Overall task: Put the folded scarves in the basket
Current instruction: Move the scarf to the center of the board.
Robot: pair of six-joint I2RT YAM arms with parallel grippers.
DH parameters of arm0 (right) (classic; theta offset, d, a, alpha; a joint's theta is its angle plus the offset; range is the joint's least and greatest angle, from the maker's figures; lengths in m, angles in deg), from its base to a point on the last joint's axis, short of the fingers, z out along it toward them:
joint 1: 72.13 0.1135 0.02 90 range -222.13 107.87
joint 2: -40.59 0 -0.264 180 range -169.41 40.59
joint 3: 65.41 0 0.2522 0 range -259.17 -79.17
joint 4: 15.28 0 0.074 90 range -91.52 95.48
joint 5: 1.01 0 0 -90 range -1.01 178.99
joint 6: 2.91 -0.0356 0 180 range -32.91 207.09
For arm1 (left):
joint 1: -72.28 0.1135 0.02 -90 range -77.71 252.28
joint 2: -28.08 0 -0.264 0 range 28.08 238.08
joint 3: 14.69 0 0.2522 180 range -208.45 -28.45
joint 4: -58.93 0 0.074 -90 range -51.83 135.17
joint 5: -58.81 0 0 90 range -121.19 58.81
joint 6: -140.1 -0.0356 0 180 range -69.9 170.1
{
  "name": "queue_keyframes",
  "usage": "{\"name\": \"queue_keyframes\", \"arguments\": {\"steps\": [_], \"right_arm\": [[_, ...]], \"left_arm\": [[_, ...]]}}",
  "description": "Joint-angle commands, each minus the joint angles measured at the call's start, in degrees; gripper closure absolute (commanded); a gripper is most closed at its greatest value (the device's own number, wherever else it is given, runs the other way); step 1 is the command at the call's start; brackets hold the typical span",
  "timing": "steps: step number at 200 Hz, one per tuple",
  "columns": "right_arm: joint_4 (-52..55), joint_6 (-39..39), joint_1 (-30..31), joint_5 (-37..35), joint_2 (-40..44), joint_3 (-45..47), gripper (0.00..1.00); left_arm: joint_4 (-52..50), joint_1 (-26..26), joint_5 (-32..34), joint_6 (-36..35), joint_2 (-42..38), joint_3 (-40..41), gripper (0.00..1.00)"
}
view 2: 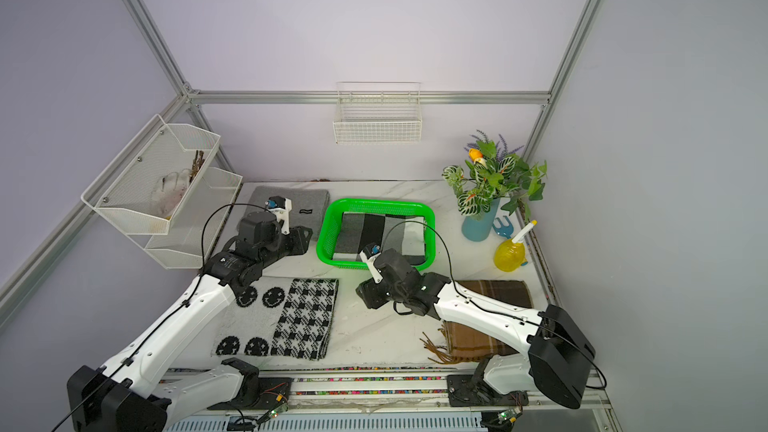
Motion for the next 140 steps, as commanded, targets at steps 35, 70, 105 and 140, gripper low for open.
{"name": "queue_keyframes", "arguments": {"steps": [35,70,105,140], "right_arm": [[-14.6,-6.1,3.3,8.7,-12.6,0.0,0.4],[-18.1,-8.3,3.6,11.7,-19.2,-1.7,0.39],[-21.7,-9.8,3.7,13.9,-22.2,-2.0,0.38],[-22.6,-10.6,4.2,13.7,-24.0,-2.8,0.37]], "left_arm": [[0.8,5.5,3.6,5.6,-6.3,13.1,0.64],[4.2,5.6,-2.6,6.4,-2.5,18.4,0.77],[8.4,5.2,-4.4,6.7,-3.1,25.5,0.93],[10.8,5.1,-6.4,6.6,-2.9,29.5,0.99]]}}
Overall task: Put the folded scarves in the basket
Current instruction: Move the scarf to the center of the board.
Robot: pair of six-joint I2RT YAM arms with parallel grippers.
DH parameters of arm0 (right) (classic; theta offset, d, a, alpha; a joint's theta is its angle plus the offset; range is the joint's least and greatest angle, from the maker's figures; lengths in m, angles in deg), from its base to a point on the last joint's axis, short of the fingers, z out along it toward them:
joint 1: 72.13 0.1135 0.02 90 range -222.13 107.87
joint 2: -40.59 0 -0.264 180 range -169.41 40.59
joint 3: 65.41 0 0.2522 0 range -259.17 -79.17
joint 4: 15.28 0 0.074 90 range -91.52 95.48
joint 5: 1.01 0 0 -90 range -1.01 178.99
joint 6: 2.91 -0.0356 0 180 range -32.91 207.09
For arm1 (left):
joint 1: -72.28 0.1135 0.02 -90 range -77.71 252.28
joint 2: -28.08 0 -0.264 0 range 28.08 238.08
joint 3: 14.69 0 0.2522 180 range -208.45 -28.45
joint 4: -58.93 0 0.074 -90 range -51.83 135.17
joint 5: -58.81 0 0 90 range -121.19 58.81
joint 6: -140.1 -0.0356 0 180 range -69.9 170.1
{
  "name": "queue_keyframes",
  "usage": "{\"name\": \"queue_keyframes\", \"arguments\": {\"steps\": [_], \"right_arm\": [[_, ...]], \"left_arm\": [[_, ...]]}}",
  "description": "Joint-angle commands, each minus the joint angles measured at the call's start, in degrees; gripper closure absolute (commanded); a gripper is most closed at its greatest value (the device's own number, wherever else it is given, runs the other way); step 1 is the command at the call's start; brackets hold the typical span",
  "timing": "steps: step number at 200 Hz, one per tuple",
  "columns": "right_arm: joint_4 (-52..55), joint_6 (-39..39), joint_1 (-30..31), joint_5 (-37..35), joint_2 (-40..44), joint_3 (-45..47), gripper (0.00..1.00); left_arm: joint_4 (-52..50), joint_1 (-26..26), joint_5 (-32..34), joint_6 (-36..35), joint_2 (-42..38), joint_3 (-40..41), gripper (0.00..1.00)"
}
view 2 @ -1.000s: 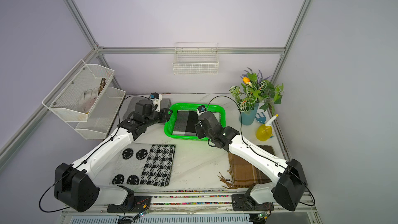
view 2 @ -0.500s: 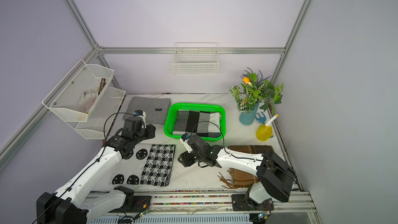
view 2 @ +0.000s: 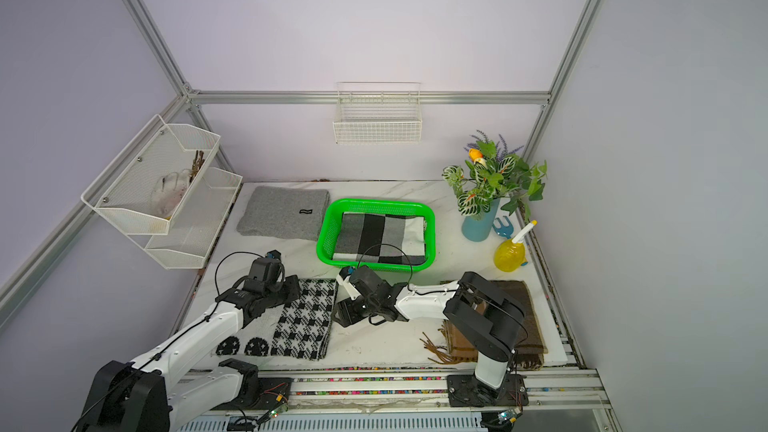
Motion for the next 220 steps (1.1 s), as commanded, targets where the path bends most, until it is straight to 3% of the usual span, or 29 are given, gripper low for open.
{"name": "queue_keyframes", "arguments": {"steps": [1,59,152,174,206,220], "right_arm": [[-3.7,-1.2,0.9,0.9,-1.9,-1.9,0.36],[-2.9,-2.9,1.2,-1.4,-6.4,-4.2,0.36],[-13.1,-10.3,2.9,6.5,-13.4,-5.0,0.38],[-14.8,-11.1,3.0,6.4,-14.0,-4.7,0.46],[-21.0,-14.6,3.0,8.4,-15.4,-3.7,0.67],[-23.3,-15.4,2.9,7.4,-14.6,-2.3,0.85]], "left_arm": [[4.7,-0.2,-2.3,0.3,-0.8,1.4,0.99],[7.2,-0.9,-2.4,0.2,0.3,3.7,1.0],[7.6,-3.1,-2.3,-0.4,0.1,3.8,1.0],[7.6,-3.2,-1.9,-0.3,-0.6,4.1,1.0],[7.7,-3.2,-2.2,-0.4,-0.4,4.0,1.0],[7.9,-3.2,-2.5,-0.5,-0.7,4.1,1.0]]}}
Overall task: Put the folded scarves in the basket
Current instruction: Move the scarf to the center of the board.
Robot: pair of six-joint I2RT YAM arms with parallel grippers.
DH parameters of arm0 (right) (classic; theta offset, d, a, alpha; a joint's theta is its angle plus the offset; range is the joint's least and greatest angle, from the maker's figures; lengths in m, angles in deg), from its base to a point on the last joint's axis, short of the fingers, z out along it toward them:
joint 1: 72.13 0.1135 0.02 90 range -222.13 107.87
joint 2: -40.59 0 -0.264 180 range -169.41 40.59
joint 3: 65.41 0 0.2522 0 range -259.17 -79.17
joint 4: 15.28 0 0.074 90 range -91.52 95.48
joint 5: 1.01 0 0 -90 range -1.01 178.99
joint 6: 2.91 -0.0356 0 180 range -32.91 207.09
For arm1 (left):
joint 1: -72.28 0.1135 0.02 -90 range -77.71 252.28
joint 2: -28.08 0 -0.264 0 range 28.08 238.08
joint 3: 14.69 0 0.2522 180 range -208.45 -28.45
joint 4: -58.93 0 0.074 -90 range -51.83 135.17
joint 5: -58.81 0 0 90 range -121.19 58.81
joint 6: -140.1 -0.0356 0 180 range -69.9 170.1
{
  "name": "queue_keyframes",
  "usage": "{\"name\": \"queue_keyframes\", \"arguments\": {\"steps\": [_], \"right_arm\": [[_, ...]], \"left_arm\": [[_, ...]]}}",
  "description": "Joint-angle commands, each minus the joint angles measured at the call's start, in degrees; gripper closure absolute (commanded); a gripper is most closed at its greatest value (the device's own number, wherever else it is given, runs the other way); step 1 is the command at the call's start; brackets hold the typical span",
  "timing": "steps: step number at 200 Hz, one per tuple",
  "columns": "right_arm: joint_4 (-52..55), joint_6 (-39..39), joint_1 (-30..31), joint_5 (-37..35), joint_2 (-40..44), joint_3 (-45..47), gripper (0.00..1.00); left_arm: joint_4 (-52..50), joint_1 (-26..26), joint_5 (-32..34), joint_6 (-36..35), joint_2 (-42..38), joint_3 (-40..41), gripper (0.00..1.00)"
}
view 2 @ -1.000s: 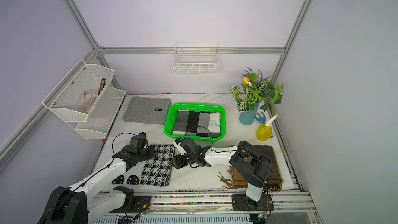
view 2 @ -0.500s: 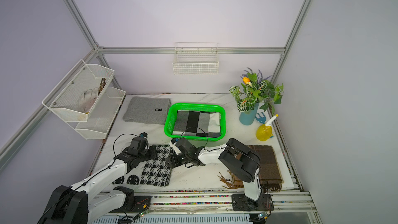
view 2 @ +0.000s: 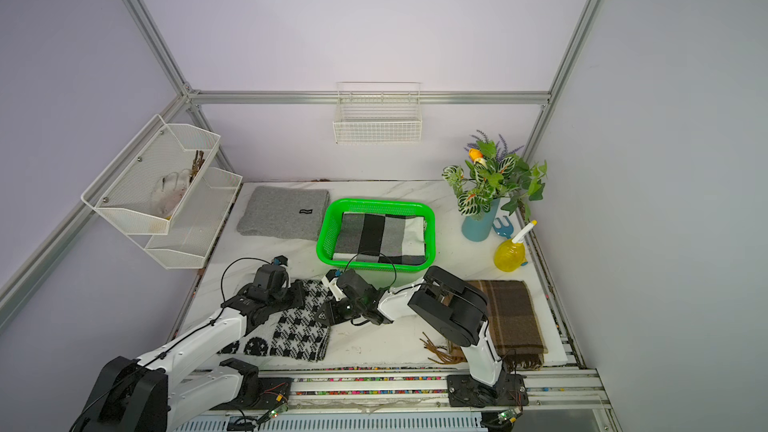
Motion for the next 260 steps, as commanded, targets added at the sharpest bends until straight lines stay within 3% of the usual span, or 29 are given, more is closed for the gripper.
{"name": "queue_keyframes", "arguments": {"steps": [1,9,36,70,85,99,156,198,216,236,260], "right_arm": [[-5.8,-2.9,0.6,0.8,-0.3,2.4,0.88],[-6.7,-2.7,0.3,-0.4,1.0,3.8,1.0],[-6.0,-1.0,-1.8,-1.4,5.9,8.5,1.0],[-3.2,0.8,-6.1,0.0,11.2,15.2,1.0],[3.2,4.9,-7.4,-0.1,14.2,16.0,1.0],[6.8,7.3,-8.9,-1.3,17.8,18.2,1.0],[9.9,8.8,-13.2,-4.9,30.7,28.5,1.0],[15.0,12.8,-18.9,-5.3,36.3,32.9,1.0],[16.5,13.3,-20.1,-7.3,39.3,33.7,1.0],[17.5,13.4,-20.6,-8.2,41.3,34.3,1.0],[17.6,12.7,-21.2,-9.6,43.9,36.1,1.0]], "left_arm": [[1.6,-0.4,-1.3,-0.4,-0.8,0.5,1.0],[1.7,-0.4,-1.5,-0.5,-0.9,0.6,1.0],[2.6,-0.4,-3.3,-0.7,-0.1,-0.6,1.0],[2.7,-0.4,-5.2,-0.6,0.0,-2.5,0.79],[2.3,-0.4,-5.4,-0.6,-1.2,-2.9,0.76],[2.3,-0.4,-5.2,-0.4,-2.7,-2.5,0.67],[3.4,-0.5,-8.2,1.6,-6.4,0.1,0.61],[-0.6,-0.9,-0.8,1.1,-12.3,1.5,0.55],[-0.3,-0.9,-0.7,1.2,-10.9,1.9,0.54],[3.6,-0.9,-6.4,2.3,-7.0,4.1,0.5],[3.8,-0.9,-5.6,2.0,-6.7,4.9,0.49]]}}
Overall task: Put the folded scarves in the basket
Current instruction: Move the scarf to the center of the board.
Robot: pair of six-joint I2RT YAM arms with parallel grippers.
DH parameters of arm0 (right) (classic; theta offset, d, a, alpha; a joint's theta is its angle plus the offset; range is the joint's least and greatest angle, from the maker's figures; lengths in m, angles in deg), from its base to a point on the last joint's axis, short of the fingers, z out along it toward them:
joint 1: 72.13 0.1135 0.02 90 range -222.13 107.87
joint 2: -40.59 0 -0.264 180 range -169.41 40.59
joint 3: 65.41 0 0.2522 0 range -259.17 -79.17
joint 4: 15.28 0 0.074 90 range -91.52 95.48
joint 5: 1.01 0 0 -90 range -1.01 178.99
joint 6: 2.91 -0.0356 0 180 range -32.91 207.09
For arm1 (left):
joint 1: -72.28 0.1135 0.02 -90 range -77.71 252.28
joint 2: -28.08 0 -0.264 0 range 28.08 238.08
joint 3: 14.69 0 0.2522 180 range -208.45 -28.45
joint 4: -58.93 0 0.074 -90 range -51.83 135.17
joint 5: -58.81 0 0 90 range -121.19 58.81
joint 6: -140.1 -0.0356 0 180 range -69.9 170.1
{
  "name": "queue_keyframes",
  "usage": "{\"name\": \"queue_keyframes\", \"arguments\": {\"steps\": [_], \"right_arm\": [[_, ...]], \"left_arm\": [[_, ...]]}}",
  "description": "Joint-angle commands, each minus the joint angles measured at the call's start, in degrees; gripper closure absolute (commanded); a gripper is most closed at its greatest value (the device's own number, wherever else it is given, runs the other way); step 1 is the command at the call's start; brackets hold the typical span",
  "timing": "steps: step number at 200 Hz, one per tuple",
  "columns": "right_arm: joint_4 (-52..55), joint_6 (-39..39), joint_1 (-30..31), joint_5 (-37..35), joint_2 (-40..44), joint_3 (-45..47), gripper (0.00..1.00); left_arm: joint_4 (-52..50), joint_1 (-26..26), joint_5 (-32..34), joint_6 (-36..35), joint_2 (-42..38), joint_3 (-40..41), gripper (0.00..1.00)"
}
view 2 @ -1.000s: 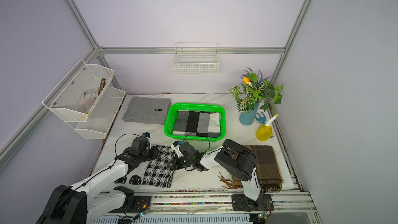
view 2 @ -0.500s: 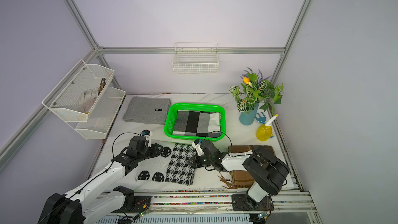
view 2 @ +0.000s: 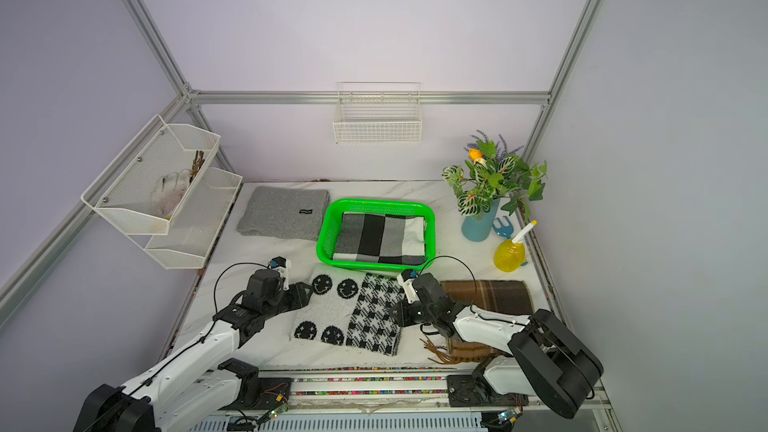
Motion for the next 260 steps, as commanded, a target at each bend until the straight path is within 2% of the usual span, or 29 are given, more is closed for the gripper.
{"name": "queue_keyframes", "arguments": {"steps": [1,18,45,55,71,75,90,111,148,183,225,260], "right_arm": [[2.0,0.8,-1.0,-3.3,2.6,1.8,1.0],[1.6,-0.3,-1.1,-3.7,3.2,2.5,1.0],[1.8,-0.2,-1.2,-3.6,2.2,2.1,1.0],[1.7,-0.4,-1.2,-3.3,1.8,2.1,0.81],[1.7,-0.7,-1.2,-3.5,1.8,2.5,0.66],[1.5,-0.9,-1.2,-3.5,2.0,2.7,0.59],[1.2,-1.6,-1.2,-3.4,2.3,3.2,0.48],[0.4,-2.2,-1.2,-3.2,2.7,3.8,0.47],[-1.3,-2.8,-1.3,0.2,-0.3,3.6,0.46],[-3.2,-4.4,-1.2,0.8,2.6,5.4,0.44],[-6.2,-4.3,-1.3,4.3,-3.7,4.8,0.44],[-9.7,-5.4,-1.2,7.6,-6.3,4.6,0.46]], "left_arm": [[2.0,-0.3,-1.0,0.5,-0.2,0.9,0.49],[3.1,-0.3,-0.7,0.5,-0.4,1.4,0.45],[6.7,-0.3,-5.1,0.1,5.2,0.6,0.41],[7.9,-0.3,-5.6,-0.1,6.5,0.2,0.4],[8.4,-0.3,-5.2,-1.0,8.0,-0.8,0.4],[8.8,-0.3,-5.3,-1.1,8.4,-1.0,0.4],[9.3,-0.3,-4.8,-1.5,9.1,-1.4,0.39],[9.7,-0.3,-3.9,-2.0,9.5,-1.6,0.39],[12.7,-0.3,-8.4,-1.6,13.6,-2.0,0.39],[13.3,-0.4,-10.8,-0.8,14.2,-1.2,0.4],[16.7,-1.4,-15.8,1.8,15.8,1.5,0.44],[17.9,-2.2,-16.5,2.3,15.7,1.8,0.47]]}}
